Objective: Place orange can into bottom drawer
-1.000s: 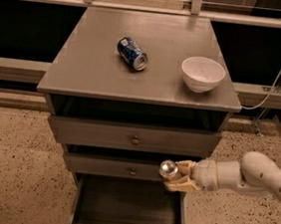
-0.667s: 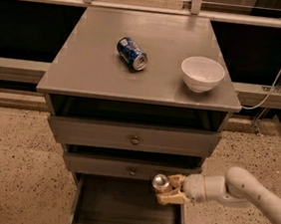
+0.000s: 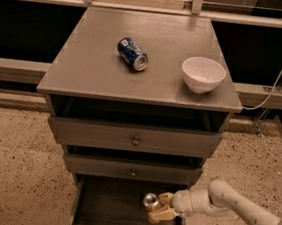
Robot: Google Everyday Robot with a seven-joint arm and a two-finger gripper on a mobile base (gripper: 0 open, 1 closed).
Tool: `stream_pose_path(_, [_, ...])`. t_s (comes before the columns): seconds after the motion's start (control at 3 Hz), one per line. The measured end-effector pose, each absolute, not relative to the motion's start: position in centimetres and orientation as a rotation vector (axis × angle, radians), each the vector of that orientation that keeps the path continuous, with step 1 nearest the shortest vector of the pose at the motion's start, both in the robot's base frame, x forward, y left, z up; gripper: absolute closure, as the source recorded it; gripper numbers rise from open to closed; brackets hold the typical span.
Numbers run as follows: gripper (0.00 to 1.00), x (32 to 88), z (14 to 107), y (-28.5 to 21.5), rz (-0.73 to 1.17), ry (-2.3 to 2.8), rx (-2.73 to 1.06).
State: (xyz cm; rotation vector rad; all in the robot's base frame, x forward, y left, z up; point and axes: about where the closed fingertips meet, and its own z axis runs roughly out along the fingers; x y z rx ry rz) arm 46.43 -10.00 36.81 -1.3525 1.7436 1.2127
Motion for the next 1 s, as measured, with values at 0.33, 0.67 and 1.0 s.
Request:
stream_pose_path(0.33, [1.0,46.3,36.6,-9.9,1.219,1.744,-1.349])
stream_pose_path(0.67, [1.0,47.2,35.1,-10.5,1.18,1.767,-1.23])
stream_pose_path(1.0, [1.0,49.2,31.7,-11.3,1.151,1.791,-1.045])
